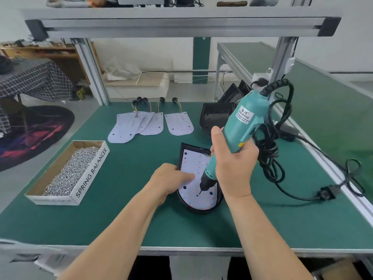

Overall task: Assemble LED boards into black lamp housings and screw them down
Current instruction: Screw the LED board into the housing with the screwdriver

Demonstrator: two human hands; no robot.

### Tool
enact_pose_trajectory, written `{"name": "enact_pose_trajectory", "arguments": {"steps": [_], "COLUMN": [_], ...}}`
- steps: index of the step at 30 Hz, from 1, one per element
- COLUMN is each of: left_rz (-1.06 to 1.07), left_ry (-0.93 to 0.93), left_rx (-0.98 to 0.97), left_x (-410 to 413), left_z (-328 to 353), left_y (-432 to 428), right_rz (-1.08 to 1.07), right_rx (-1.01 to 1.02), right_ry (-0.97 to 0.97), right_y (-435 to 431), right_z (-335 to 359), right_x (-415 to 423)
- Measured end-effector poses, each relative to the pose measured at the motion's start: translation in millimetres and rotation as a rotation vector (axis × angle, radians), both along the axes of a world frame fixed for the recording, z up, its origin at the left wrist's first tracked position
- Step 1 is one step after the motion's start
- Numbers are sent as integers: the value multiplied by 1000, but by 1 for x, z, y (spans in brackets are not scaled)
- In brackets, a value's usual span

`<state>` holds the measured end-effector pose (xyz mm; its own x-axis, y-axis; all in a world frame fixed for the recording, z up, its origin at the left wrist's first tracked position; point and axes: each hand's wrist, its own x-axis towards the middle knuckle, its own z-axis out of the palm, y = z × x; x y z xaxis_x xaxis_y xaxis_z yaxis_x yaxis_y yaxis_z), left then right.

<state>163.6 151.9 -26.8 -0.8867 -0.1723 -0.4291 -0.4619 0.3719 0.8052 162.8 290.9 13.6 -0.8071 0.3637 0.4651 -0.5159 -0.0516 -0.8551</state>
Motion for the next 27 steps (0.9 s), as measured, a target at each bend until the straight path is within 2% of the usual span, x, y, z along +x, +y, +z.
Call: {"name": "enact_pose_trajectory", "arguments": {"steps": [12,27], "left_rz": [-30,-2], "left_ry": [20,33], "left_rx": [6,34], "left_x": [-2,-3], "left_z": [-5,-6], "left_y": [-2,-1], "right_rz": [-42,37], "right_rx": [0,48], "right_ry": [-49,-5], "right_y": [-2,-10], "right_z": [-4,-9], "right_x": [-4,2]}}
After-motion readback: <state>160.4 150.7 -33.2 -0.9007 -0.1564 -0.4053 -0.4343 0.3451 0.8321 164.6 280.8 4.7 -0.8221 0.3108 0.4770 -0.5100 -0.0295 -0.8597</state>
